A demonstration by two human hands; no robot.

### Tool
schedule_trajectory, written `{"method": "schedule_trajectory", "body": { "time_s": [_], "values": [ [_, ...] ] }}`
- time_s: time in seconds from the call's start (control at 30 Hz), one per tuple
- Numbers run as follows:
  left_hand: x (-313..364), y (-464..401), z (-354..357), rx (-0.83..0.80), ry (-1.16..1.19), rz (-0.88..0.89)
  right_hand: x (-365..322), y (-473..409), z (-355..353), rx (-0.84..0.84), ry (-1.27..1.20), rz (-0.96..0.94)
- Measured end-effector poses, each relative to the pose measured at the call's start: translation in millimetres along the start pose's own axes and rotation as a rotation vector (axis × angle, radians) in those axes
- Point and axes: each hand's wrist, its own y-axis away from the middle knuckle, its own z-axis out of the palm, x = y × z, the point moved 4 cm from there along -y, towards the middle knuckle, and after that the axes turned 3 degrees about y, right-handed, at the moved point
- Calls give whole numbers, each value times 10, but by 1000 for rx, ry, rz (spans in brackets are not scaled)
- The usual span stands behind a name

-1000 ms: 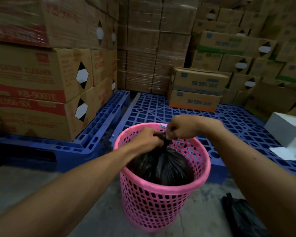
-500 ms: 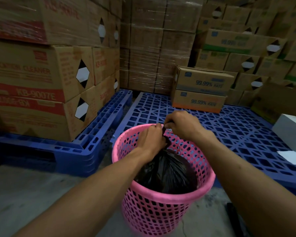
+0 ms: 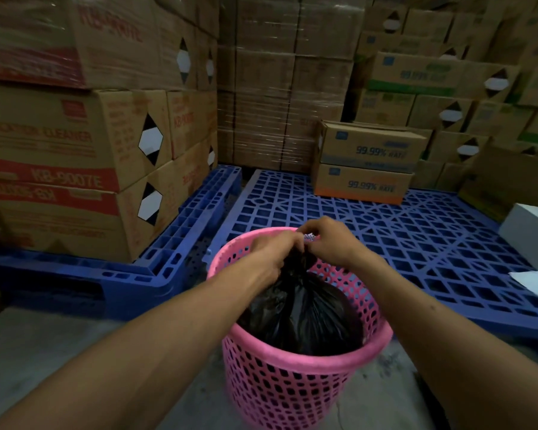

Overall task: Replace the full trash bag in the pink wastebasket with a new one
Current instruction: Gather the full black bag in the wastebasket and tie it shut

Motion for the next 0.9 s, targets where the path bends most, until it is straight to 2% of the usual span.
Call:
{"method": "schedule_trajectory", "body": {
  "time_s": [0.07,0.17,0.33,0.47,0.67,0.8,0.9],
  "values": [
    [-93,-82,75,-152,212,-57,25,54,-73,27,-98,-3],
    [-208,-202,48,-185,300,-46,49,161,-148,-22,-236,37],
    [-219,-210,4,-181,231,8,82,290,-174,-105,-322,-12],
    [-183,-103,-57,-182,173,48,18,347,-160,-56,-267,-92],
    [-106,30,-132,-72,-119,161,-28,253,-69,37,-41,-129],
    [-73,77,-254,-105,-218,272,34,219,-88,26,66,-108],
    [-62,107,-474,-162,-598,340,216,300,6,-49,265,-41]
  ]
}}
